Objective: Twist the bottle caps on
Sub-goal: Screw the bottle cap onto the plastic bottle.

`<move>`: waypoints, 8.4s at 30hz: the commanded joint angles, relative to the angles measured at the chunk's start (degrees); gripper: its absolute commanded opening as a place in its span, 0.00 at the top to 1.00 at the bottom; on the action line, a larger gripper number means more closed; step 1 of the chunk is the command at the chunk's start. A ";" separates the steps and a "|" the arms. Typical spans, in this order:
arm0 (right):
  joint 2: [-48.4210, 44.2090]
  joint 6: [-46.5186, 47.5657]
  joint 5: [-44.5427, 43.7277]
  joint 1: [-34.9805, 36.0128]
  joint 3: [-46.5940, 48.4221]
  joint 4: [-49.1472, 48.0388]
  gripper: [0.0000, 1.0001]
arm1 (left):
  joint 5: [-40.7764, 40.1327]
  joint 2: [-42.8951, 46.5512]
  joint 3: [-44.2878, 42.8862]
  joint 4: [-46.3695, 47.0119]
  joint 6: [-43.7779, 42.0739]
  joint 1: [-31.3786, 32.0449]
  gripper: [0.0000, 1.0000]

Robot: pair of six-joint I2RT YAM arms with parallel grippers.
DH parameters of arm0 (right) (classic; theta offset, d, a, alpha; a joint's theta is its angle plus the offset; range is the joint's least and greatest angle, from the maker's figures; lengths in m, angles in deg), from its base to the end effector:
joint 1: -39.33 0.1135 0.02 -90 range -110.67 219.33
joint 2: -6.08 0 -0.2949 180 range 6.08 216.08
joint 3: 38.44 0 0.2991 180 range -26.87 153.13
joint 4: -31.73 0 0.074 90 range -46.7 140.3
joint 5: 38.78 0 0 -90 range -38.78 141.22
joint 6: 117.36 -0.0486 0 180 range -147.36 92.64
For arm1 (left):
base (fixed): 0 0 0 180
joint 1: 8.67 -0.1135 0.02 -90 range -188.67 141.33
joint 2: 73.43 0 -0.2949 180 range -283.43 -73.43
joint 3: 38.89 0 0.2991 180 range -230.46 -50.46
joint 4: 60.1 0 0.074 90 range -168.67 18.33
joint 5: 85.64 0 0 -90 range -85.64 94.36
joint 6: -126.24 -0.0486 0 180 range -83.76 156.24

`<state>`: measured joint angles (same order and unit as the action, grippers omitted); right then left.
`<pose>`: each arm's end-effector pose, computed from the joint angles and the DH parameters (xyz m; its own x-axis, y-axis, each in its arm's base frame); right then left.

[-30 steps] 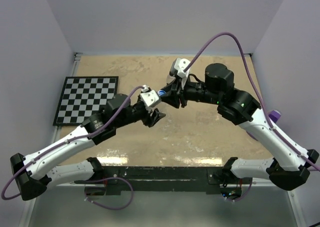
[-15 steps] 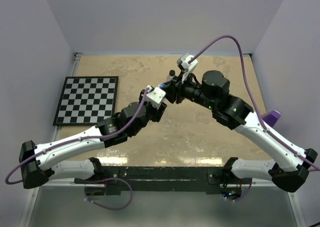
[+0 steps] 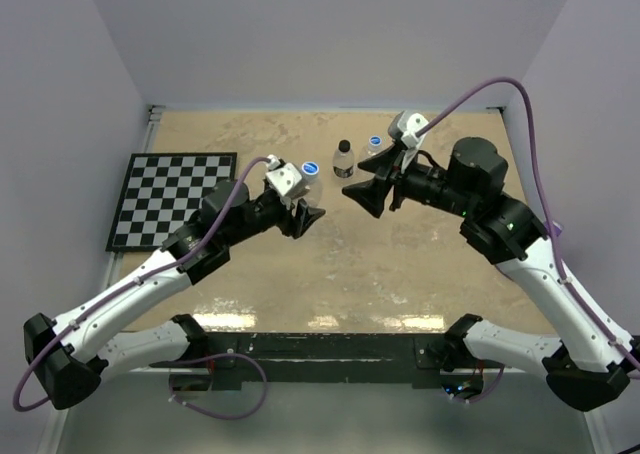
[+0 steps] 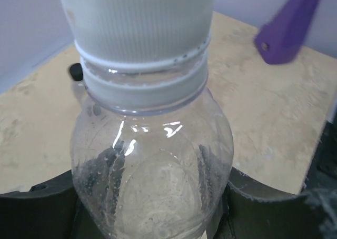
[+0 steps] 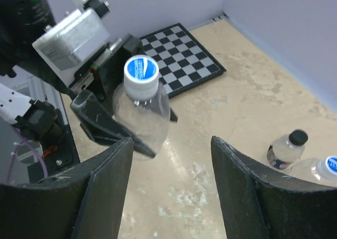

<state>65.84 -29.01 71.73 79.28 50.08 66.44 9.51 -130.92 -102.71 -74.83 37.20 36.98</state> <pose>0.1827 0.1752 0.4998 -0.1044 -0.0523 -0.9932 -0.8659 0.4960 0.0649 0.1925 -0.2032 0.3773 -0.1151 0.0938 -0.9889 0.7725 0.6344 -0.0297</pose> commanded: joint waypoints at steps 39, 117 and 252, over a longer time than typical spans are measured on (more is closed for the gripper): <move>8.08 21.69 38.20 -3.29 10.77 8.77 0.46 | 48.03 -5.35 -7.43 -5.72 -11.41 -3.81 1.00; 10.46 39.88 15.35 7.78 21.22 32.85 0.41 | 46.09 -13.08 -19.12 -37.44 -30.92 -3.99 1.00; 6.59 -2.37 1.92 7.08 4.37 16.07 1.00 | -32.09 -6.66 -12.44 -13.99 -16.68 26.67 1.00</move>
<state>71.44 -14.30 80.54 86.18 59.83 91.49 -0.56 -135.86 -114.03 -102.67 19.97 56.74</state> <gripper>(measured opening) 0.298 0.602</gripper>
